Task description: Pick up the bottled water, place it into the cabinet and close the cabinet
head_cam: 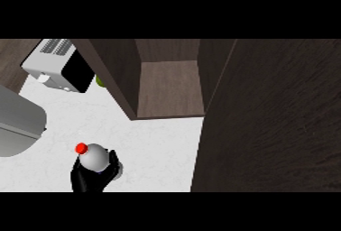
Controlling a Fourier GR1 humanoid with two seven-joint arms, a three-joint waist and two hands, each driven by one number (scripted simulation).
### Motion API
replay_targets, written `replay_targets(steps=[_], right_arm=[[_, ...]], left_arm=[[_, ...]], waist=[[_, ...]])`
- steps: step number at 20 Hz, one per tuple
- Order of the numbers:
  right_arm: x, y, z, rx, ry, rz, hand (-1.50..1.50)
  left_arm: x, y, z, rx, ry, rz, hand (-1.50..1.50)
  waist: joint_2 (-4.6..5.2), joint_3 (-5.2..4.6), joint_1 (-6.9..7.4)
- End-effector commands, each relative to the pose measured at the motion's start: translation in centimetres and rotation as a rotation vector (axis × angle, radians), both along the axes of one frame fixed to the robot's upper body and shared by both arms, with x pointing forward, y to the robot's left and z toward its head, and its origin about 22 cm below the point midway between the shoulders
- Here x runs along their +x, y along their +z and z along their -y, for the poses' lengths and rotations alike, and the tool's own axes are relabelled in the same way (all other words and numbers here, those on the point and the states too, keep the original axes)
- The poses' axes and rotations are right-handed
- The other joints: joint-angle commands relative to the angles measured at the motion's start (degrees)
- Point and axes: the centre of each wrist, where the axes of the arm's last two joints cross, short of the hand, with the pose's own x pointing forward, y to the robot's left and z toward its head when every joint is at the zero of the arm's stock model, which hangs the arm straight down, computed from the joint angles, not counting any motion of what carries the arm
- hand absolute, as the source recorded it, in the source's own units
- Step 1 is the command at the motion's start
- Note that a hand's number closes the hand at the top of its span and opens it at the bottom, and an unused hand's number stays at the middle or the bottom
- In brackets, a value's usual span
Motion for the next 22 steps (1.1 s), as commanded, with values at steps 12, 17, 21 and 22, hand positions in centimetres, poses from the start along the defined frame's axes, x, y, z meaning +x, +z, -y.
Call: replay_targets(steps=[12,17,21,22], right_arm=[[-2.5,2.3,1.1,0.017,-0.049,0.035,-1.5],[-2.1,1.6,0.8,0.004,-0.052,0.021,-1.5],[-2.3,1.8,0.2,0.014,-0.055,0.018,-1.5],[-1.6,1.6,0.2,-0.004,-0.075,0.009,-1.5]], left_arm=[[0.2,4.4,2.0,-0.071,-0.462,0.077,1.5],[1.8,7.6,4.2,-0.09,-0.488,0.092,1.5],[1.9,10.0,5.1,-0.041,-0.497,0.139,1.5],[2.2,9.0,5.1,-0.024,-0.489,0.13,1.5]], waist=[[-0.1,0.11,2.47],[-0.01,0.12,2.52],[-0.1,0.1,2.54],[0.05,0.09,2.6]])
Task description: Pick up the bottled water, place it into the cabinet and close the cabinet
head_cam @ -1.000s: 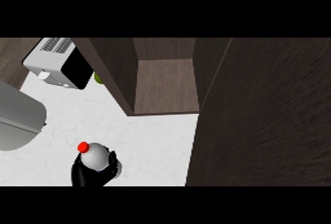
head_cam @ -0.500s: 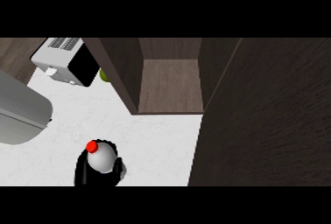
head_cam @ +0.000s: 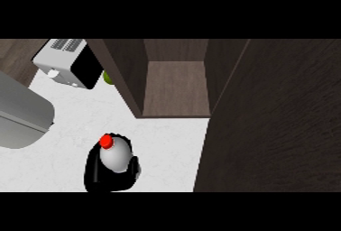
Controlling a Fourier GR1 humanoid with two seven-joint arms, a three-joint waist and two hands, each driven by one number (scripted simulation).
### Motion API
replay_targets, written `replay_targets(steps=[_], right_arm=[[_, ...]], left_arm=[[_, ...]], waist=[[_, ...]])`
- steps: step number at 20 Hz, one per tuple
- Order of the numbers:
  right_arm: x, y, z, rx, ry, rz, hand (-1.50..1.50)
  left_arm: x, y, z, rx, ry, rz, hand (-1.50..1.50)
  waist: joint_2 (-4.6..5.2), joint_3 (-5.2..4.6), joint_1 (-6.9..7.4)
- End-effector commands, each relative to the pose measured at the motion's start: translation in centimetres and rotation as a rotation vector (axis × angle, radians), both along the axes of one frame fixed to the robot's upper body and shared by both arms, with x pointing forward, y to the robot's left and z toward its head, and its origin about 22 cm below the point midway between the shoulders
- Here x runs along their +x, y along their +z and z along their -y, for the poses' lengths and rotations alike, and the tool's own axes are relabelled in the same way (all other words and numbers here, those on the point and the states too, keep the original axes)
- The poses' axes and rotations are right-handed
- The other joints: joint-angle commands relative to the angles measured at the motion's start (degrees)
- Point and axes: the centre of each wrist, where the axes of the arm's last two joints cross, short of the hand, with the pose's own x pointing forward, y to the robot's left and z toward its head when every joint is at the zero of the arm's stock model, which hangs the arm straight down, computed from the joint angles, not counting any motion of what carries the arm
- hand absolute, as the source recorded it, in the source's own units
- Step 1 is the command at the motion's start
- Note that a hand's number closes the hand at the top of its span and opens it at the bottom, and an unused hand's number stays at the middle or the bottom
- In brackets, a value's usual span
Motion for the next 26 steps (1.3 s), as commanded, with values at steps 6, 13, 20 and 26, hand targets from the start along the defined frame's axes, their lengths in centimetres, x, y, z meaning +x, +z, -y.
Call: replay_targets(steps=[6,13,20,26], right_arm=[[-2.0,1.6,0.1,-0.012,-0.029,0.055,-1.5],[-0.6,0.5,0.5,-0.012,-0.031,0.079,-1.5],[-2.1,0.4,1.0,-0.004,-0.021,0.082,-1.5],[-1.5,0.1,0.6,-0.003,-0.028,0.072,-1.5]], left_arm=[[2.1,5.0,2.6,0.046,-0.013,0.055,1.5],[6.7,9.4,7.3,0.067,-0.042,0.039,1.5],[9.4,10.3,8.3,0.125,0.032,0.091,1.5],[13.7,10.8,8.9,0.175,0.048,0.037,1.5]], waist=[[-0.04,-0.03,-0.15],[0.15,0.03,-0.38],[0.08,0.03,-0.6],[0.26,0.01,-0.7]])
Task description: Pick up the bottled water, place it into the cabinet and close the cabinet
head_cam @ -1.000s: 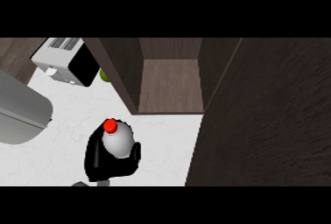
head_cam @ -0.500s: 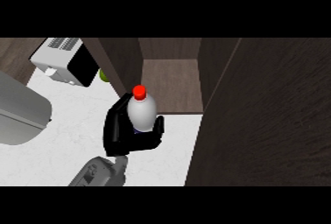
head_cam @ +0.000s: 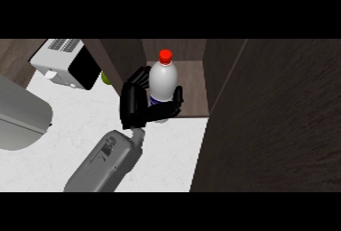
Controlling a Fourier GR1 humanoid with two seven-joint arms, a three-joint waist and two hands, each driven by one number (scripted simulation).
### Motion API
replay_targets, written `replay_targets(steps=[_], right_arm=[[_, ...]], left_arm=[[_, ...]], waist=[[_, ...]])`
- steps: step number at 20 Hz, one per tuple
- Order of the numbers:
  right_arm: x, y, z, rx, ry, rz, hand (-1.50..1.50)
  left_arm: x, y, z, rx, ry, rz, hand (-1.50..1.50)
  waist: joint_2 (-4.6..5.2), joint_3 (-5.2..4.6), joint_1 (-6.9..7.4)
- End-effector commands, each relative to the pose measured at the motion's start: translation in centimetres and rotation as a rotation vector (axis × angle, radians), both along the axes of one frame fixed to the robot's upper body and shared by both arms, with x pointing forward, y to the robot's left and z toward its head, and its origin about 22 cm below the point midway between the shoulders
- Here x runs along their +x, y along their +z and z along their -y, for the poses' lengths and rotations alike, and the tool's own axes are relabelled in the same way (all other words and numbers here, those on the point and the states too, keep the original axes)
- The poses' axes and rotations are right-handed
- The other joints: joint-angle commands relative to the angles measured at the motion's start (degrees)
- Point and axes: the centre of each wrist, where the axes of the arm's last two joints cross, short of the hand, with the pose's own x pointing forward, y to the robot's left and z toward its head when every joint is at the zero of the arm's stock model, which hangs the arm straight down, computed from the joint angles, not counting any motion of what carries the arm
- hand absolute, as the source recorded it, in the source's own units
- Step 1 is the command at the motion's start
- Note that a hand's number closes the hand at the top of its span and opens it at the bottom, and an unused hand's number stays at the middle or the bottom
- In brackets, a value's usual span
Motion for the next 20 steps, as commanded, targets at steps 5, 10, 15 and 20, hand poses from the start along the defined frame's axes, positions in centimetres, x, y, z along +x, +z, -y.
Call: replay_targets(steps=[5,10,15,20], right_arm=[[-2.2,2.7,1.5,0.001,-0.017,0.057,-1.5],[-2.3,2.4,1.4,0.031,-0.009,0.041,-1.5],[-0.7,1.6,1.8,0.008,-0.005,0.056,-1.5],[-1.7,1.4,1.9,0.009,0.005,0.065,-1.5]], left_arm=[[4.4,1.0,0.3,0.095,0.06,-0.038,1.5],[6.4,1.2,0.5,0.178,0.093,-0.071,1.5],[7.7,-0.5,0.3,0.22,0.141,-0.079,1.5],[9.5,-0.7,-0.9,0.294,0.174,-0.109,1.5]], waist=[[0.02,-0.03,-0.33],[0.09,-0.02,-0.62],[0.3,0.02,-0.26],[0.37,0.05,-1.05]])
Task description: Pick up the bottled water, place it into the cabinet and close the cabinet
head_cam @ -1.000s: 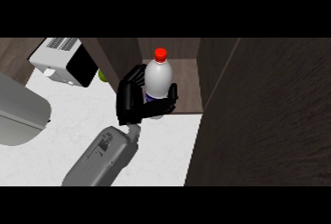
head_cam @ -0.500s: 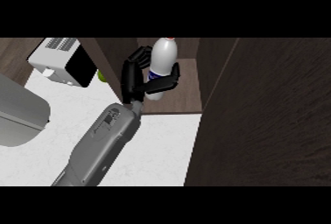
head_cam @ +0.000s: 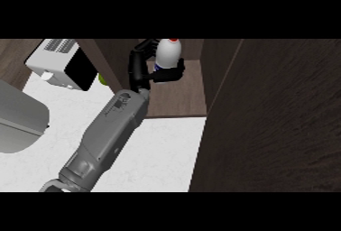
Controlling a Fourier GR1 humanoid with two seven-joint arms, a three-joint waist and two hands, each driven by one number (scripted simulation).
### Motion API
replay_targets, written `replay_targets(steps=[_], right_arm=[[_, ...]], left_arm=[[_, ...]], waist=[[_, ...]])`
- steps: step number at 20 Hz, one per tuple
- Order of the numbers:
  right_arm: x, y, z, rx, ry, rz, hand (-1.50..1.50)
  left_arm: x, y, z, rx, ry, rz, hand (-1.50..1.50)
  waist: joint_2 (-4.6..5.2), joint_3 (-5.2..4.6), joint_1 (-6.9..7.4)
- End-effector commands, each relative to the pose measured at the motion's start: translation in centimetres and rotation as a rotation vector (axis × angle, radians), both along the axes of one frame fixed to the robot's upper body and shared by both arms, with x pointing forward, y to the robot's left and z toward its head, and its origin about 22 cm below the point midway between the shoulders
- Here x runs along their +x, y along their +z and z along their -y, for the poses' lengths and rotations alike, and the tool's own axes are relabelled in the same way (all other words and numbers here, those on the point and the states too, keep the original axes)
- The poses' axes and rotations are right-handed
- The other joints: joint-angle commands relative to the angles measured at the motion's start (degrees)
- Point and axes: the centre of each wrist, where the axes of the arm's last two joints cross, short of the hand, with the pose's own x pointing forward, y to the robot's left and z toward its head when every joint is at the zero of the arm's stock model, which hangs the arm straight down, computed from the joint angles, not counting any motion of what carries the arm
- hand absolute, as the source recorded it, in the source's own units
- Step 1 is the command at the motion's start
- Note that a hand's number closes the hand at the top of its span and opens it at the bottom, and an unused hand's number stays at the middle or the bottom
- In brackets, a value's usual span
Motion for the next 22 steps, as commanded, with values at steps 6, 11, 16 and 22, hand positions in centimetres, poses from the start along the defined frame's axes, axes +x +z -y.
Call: replay_targets(steps=[6,11,16,22], right_arm=[[-1.0,1.4,0.5,0.049,0.028,0.021,-1.5],[-2.4,2.2,1.5,0.047,0.024,0.03,-1.5],[-3.0,1.6,1.1,0.043,0.022,0.015,-1.5],[-1.5,0.8,0.3,0.042,0.028,0.031,-1.5]], left_arm=[[1.8,-1.1,0.0,0.179,0.121,-0.085,1.5],[2.1,-2.2,-1.8,0.174,0.133,-0.087,1.5],[0.6,-6.0,-3.6,0.171,0.159,-0.118,1.5],[0.8,-5.9,-2.7,0.27,0.2,-0.113,-1.5]], waist=[[0.43,0.01,-0.56],[0.44,-0.01,-1.12],[0.45,-0.04,-1.61],[0.89,-0.07,-1.83]])
